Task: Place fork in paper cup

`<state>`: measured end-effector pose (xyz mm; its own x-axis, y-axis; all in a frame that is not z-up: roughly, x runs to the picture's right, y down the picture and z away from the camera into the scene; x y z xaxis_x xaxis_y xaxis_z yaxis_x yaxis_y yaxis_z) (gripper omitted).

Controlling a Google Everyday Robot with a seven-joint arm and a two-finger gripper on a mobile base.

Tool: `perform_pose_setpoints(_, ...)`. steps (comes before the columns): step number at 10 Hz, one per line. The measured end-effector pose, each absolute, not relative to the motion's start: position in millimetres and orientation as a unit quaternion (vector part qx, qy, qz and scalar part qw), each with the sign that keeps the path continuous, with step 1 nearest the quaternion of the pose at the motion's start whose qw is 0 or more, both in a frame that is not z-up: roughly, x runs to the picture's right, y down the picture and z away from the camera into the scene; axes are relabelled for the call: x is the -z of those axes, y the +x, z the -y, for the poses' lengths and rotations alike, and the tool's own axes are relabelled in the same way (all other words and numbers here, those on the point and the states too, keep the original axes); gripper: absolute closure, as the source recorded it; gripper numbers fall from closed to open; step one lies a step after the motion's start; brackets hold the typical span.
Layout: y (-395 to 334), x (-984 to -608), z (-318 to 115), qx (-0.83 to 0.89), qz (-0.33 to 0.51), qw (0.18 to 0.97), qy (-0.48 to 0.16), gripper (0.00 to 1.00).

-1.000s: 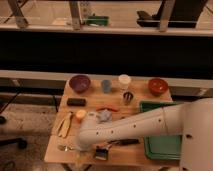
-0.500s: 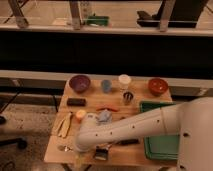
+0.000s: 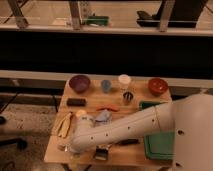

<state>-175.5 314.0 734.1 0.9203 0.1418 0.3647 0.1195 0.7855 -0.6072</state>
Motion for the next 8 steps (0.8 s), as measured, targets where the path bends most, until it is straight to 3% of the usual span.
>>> perform_pose_setpoints(8, -181.0, -746.6, -313.7, -0.085, 0.211, 0.9, -0.372, 0.2)
